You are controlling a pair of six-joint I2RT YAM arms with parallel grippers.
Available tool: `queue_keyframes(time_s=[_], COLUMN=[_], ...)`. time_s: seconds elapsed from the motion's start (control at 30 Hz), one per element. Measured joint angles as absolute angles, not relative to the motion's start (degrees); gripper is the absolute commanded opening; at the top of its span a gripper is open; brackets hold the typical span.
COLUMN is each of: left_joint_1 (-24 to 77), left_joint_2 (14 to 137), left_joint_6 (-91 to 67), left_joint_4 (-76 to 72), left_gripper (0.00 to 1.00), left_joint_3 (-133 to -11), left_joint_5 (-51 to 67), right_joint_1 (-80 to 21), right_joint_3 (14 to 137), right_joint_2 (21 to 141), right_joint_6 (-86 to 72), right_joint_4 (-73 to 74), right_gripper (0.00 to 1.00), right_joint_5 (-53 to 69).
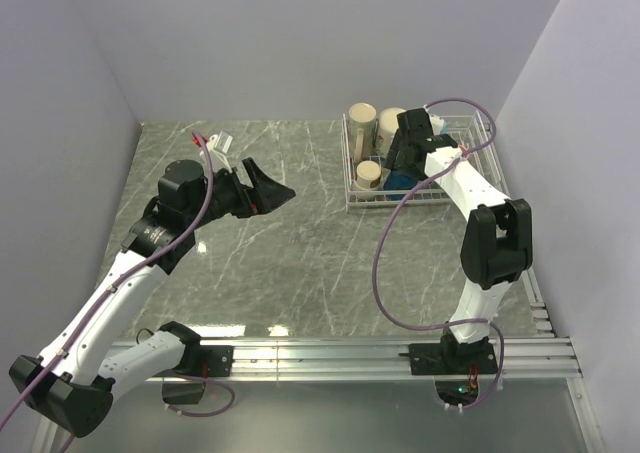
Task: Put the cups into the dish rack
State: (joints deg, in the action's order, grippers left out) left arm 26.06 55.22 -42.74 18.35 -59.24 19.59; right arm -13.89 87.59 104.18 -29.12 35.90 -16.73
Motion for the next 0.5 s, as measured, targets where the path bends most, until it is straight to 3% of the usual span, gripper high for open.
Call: queue_keyframes(time_s=[0.17,0.23,0.3,0.5], left_joint_1=[26.1,26.1,26.1,26.1], left_joint_2=[55.2,55.2,55.2,55.1], left_joint_6=[-42.7,-42.7,-42.7,-42.7], left_joint_4=[18.3,18.3,18.3,18.3], left_gripper=[0.98,0.98,0.98,0.98], left_joint_3=[-59.2,-59.2,-59.2,-59.2], left_joint_5=[19.6,19.6,19.6,19.6], right_joint_1=[-14.1,-14.2,-14.5,-15.1], right_joint_3=[87.6,87.6,87.6,88.8], right_joint_2=[104.3,104.3,104.3,104.3], right_joint_6=[-29.1,-29.1,-29.0,-28.9], right_joint_4=[35.8,35.8,35.9,36.2], right_gripper=[0.63,0.73,0.94,0.97], right_joint_5=[-17.0,-17.2,-17.7,-18.5])
